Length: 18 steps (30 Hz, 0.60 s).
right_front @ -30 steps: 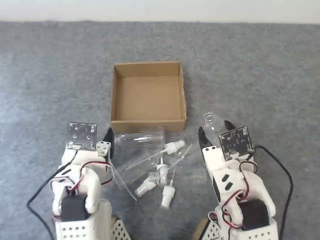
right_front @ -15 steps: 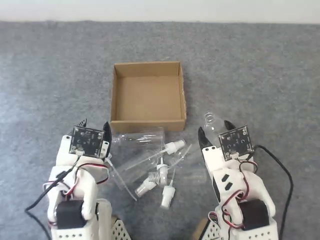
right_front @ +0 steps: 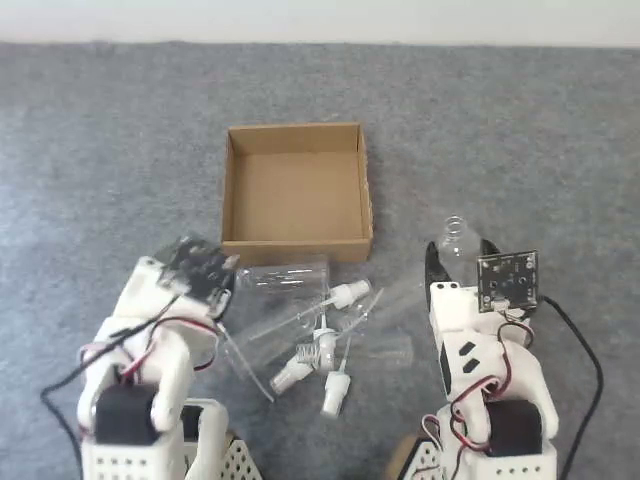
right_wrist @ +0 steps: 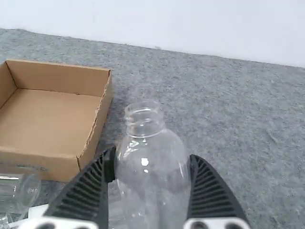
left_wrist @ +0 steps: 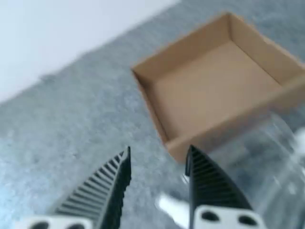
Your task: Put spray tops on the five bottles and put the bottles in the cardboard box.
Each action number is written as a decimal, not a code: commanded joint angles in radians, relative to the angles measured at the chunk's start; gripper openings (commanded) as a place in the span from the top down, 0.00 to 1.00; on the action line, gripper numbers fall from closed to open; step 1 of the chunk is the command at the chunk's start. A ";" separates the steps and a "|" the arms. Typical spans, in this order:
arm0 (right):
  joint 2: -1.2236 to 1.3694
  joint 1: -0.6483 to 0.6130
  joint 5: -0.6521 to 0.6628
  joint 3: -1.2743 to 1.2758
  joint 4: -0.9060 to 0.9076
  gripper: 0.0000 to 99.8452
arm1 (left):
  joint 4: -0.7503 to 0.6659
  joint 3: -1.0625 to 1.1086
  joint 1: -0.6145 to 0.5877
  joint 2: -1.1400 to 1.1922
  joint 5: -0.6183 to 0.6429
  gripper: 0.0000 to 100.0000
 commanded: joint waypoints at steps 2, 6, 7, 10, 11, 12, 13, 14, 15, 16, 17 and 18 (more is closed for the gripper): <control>-0.016 0.018 -0.006 -0.009 -0.025 0.96 | 0.155 -0.168 0.104 0.252 -0.066 0.81; -0.016 0.018 -0.006 -0.009 -0.025 0.96 | 0.218 -0.189 0.126 0.370 -0.075 0.77; -0.016 0.018 -0.005 -0.009 -0.025 0.96 | 0.221 -0.188 0.126 0.396 -0.081 0.77; -0.016 0.018 -0.005 -0.009 -0.025 0.96 | 0.226 -0.182 0.126 0.454 -0.141 0.78; -0.016 0.018 -0.005 -0.009 -0.025 0.96 | 0.233 -0.185 0.126 0.465 -0.150 0.79; -0.016 0.019 -0.005 -0.009 -0.025 0.96 | 0.245 -0.191 0.133 0.476 -0.150 0.79; -0.016 0.019 -0.005 -0.009 -0.025 0.96 | 0.265 -0.199 0.152 0.482 -0.152 0.79; -0.016 0.019 -0.005 -0.009 -0.025 0.96 | 0.295 -0.206 0.176 0.483 -0.152 0.79; -0.016 0.019 -0.005 -0.009 -0.025 0.96 | 0.313 -0.209 0.204 0.483 -0.152 0.79; -0.016 0.019 -0.005 -0.009 -0.025 0.96 | 0.315 -0.211 0.230 0.483 -0.150 0.79; -0.016 0.019 -0.005 -0.009 -0.025 0.96 | 0.315 -0.209 0.252 0.485 -0.150 0.79; -0.016 0.019 -0.005 -0.009 -0.025 0.96 | 0.311 -0.203 0.267 0.489 -0.149 0.79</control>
